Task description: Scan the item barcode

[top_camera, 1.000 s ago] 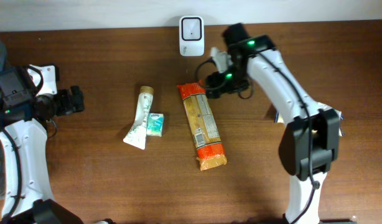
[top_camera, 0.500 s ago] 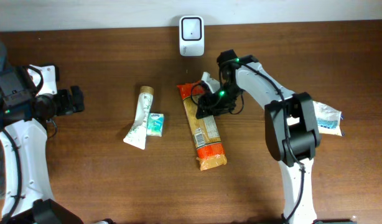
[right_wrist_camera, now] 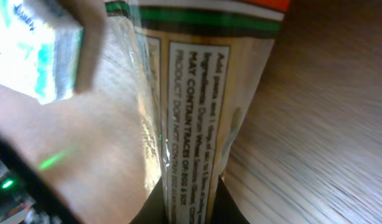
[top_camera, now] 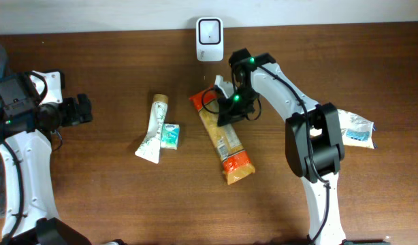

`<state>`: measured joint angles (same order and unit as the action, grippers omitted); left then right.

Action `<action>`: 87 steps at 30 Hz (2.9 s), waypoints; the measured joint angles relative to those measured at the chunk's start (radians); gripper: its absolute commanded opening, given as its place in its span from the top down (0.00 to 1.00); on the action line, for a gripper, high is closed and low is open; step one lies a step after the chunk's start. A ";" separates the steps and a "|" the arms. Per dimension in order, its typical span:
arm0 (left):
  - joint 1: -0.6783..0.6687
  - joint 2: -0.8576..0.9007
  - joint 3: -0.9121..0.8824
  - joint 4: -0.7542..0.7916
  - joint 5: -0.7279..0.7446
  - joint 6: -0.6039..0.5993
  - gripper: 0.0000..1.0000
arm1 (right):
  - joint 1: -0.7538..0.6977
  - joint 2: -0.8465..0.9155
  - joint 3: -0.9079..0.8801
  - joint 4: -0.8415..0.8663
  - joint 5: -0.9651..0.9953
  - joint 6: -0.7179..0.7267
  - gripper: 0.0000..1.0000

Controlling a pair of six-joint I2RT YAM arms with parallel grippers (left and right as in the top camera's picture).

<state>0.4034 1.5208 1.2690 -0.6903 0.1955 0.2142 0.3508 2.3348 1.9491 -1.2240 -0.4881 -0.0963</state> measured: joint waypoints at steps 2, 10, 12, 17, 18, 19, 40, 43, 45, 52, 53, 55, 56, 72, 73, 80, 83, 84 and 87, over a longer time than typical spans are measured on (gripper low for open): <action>0.000 0.000 0.000 0.000 0.000 0.000 0.01 | 0.015 -0.002 0.067 -0.050 0.136 0.058 0.96; 0.000 0.000 0.000 0.000 0.000 0.000 0.01 | 0.274 -0.016 0.113 -0.133 0.737 0.375 0.83; 0.000 0.000 0.000 0.000 0.000 0.000 0.01 | 0.337 0.005 0.114 -0.130 0.759 0.390 0.58; 0.000 0.000 0.000 0.000 0.000 0.000 0.01 | 0.409 0.042 0.114 -0.109 0.704 0.352 0.22; 0.000 0.000 0.000 0.000 0.000 0.000 0.01 | 0.410 0.042 0.115 -0.110 0.694 0.346 0.21; 0.000 0.000 0.000 0.000 0.000 0.000 0.01 | 0.408 0.042 0.117 -0.111 0.684 0.339 0.20; 0.000 0.000 0.000 0.002 0.000 0.000 0.00 | 0.002 0.035 -0.045 -0.054 -0.021 -0.153 0.10; 0.000 0.000 0.000 0.001 0.000 0.000 0.01 | -0.018 0.035 -0.052 -0.048 -0.046 -0.165 0.17; 0.000 0.000 0.000 0.001 0.000 0.000 0.01 | -0.037 0.035 -0.056 -0.036 -0.056 -0.170 0.21; 0.000 0.000 0.000 0.001 0.000 0.000 0.01 | -0.085 0.032 -0.074 -0.014 -0.063 -0.170 0.21; 0.000 0.000 0.000 0.001 0.000 0.000 0.01 | -0.071 0.029 -0.083 -0.002 -0.069 -0.170 0.21; 0.000 0.000 0.000 0.001 0.000 0.000 0.01 | -0.043 0.013 -0.113 0.043 -0.082 -0.169 0.21; 0.000 0.000 0.000 0.000 0.000 0.000 0.01 | -0.031 0.008 -0.121 0.053 -0.082 -0.169 0.21; 0.000 0.000 0.000 0.000 0.000 0.000 0.01 | 0.029 0.011 -0.098 0.000 -0.106 -0.148 0.96; 0.000 0.000 0.000 0.001 0.000 0.000 0.01 | 0.031 0.018 -0.065 -0.036 -0.083 -0.145 0.96; 0.000 0.000 0.000 0.000 0.000 0.000 0.01 | 0.068 0.026 0.188 -0.248 0.536 0.175 0.96; 0.000 0.000 0.000 0.000 0.000 0.000 0.01 | 0.113 0.027 0.188 -0.356 0.859 0.423 0.96; 0.000 0.000 0.000 0.000 0.000 0.000 0.01 | 0.135 0.027 0.182 -0.366 0.951 0.508 0.96; 0.000 0.000 0.000 0.000 0.000 0.000 0.01 | 0.181 0.053 0.153 -0.330 1.074 0.626 0.96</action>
<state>0.4034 1.5208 1.2690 -0.6903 0.1955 0.2142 0.5320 2.3875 2.1025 -1.5536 0.5858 0.5293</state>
